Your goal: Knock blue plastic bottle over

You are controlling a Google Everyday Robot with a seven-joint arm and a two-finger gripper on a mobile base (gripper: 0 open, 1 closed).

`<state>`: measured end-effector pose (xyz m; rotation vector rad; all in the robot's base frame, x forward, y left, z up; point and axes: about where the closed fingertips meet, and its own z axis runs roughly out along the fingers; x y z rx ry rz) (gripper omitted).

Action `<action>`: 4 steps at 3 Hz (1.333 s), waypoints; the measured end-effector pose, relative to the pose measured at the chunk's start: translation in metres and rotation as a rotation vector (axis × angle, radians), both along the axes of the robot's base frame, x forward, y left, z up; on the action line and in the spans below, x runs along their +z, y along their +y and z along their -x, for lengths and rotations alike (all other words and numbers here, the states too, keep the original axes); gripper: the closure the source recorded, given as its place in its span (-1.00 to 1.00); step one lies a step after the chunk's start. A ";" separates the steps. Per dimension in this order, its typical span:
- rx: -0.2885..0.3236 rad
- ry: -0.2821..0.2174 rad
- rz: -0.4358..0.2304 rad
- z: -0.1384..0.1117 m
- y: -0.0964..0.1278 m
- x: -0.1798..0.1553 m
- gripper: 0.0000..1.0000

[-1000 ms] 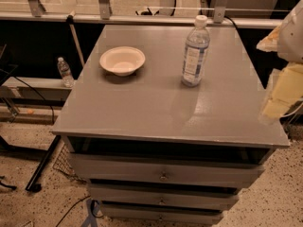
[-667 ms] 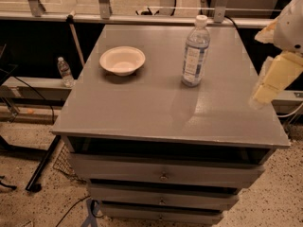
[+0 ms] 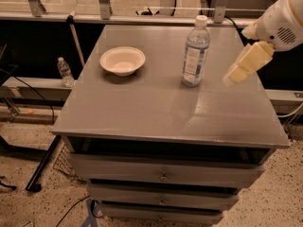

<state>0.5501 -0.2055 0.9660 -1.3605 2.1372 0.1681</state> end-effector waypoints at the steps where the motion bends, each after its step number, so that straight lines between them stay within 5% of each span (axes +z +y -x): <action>1: -0.025 -0.007 -0.103 -0.029 0.009 -0.012 -1.00; 4: -0.023 -0.066 -0.213 -0.051 0.014 -0.018 -1.00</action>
Offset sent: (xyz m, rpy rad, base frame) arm 0.0231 0.0071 -0.0096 0.0829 -0.0063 -0.0202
